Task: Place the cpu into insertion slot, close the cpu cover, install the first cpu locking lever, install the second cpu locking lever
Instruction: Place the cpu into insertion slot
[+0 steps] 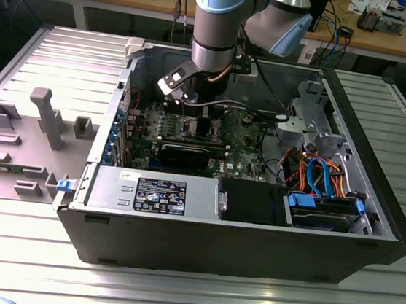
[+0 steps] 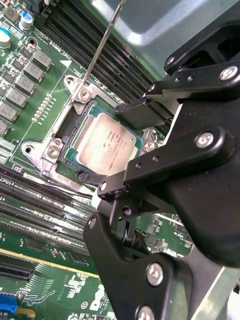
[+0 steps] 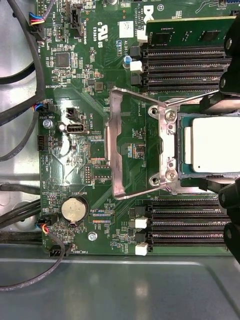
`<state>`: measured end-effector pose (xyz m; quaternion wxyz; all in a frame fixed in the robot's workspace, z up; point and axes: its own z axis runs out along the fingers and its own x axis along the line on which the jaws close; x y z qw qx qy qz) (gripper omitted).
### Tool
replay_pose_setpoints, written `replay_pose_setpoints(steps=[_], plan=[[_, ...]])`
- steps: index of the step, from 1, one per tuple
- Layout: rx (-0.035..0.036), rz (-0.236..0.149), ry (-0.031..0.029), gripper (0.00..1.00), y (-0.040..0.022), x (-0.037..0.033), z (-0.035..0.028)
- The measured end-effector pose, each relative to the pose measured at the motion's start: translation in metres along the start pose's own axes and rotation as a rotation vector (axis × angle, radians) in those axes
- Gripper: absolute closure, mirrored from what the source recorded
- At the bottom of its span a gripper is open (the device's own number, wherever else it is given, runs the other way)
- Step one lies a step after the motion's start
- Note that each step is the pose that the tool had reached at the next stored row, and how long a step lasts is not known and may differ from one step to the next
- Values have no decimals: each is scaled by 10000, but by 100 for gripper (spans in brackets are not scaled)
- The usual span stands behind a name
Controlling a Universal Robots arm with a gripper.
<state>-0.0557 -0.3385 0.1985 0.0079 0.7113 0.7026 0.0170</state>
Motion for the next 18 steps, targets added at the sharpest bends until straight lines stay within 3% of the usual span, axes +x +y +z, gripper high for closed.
replay_pose_setpoints(steps=[7, 11, 12, 13, 14, 15, 16, 18], plan=[[5, 1, -1, 38, 2, 1, -51], [50, 1, -2, 40, 10, 2, -141], [59, 2, -2, 46, 11, 2, -157], [73, 1, -4, 46, 13, 2, -177], [83, 2, -4, 59, 14, 3, -190], [86, 1, -4, 59, 15, 3, -195], [86, 2, -1, 71, 15, 3, -196], [90, 2, -4, 83, 15, 3, -197]])
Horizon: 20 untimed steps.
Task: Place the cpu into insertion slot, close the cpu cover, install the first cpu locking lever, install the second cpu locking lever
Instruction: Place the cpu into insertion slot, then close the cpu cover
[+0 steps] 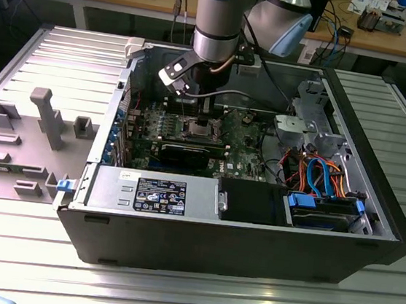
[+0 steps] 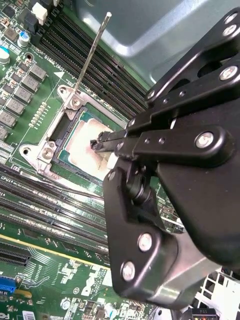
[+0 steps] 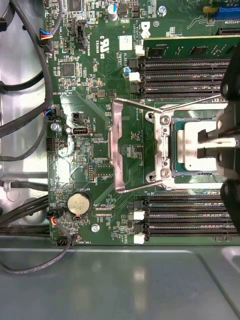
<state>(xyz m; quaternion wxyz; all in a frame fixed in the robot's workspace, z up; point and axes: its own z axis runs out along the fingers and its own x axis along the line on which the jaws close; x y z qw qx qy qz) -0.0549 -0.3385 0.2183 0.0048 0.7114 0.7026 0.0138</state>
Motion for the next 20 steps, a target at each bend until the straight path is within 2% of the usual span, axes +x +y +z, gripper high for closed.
replay_pose_setpoints(steps=[1, 2, 10, 20], plan=[[1, 0, 0, 89, 0, 0, 0], [1, 0, -1, 89, 0, 0, 0], [17, 0, 2, 89, 1, 0, -1], [18, 0, 0, 89, 2, 1, -42]])
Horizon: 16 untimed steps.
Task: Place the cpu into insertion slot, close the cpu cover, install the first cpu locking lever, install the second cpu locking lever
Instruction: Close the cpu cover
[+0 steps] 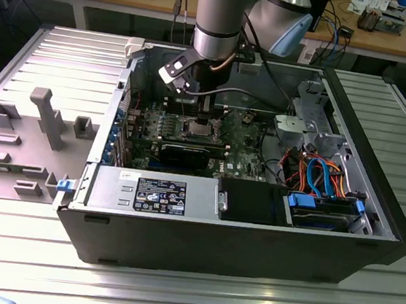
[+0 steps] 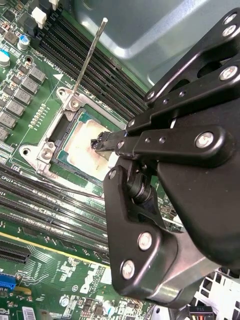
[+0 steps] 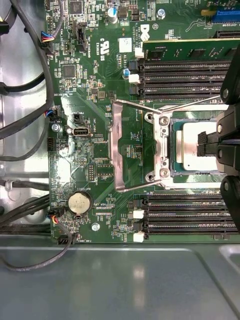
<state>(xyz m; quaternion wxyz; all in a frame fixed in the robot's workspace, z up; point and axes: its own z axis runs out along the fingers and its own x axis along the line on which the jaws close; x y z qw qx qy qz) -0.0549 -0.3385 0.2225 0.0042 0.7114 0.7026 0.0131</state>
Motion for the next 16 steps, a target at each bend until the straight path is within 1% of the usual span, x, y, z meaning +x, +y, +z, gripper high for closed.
replay_pose_setpoints(steps=[12, 16], plan=[[1, 0, -2, 89, 1, 0, -41], [2, 0, -1, 89, 1, 0, -73]])
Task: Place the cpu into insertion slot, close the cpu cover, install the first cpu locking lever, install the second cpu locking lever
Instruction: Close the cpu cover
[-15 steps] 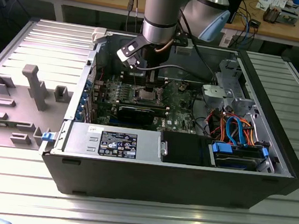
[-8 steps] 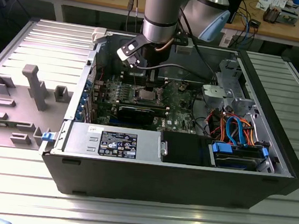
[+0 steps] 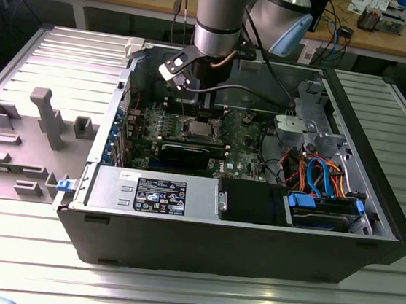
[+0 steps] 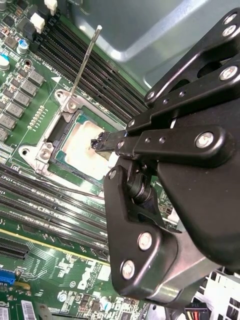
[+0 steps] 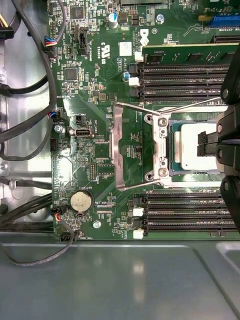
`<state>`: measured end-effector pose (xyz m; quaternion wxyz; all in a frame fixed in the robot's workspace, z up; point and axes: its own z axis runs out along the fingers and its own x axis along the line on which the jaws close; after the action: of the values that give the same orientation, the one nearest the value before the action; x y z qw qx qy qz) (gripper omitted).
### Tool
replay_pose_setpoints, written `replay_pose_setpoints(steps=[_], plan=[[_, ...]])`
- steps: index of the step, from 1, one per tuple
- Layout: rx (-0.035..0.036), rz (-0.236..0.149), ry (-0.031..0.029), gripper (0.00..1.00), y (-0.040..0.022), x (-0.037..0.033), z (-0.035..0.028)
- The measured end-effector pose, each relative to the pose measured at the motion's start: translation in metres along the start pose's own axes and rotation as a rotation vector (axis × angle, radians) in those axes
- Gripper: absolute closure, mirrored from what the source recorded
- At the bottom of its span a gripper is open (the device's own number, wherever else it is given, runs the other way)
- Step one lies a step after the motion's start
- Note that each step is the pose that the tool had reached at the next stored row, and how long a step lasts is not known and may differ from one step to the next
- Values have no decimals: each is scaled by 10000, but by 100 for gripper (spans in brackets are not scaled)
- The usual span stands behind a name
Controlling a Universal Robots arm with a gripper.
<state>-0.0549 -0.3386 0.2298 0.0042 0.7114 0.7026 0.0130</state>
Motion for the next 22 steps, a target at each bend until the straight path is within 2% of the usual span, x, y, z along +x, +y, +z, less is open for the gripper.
replay_pose_setpoints(steps=[10, 11, 22], plan=[[-1, 0, 0, 89, 4, 2, -137], [-1, 0, 0, 89, 8, 4, -303], [2, -1, -4, 89, 8, 4, -325]])
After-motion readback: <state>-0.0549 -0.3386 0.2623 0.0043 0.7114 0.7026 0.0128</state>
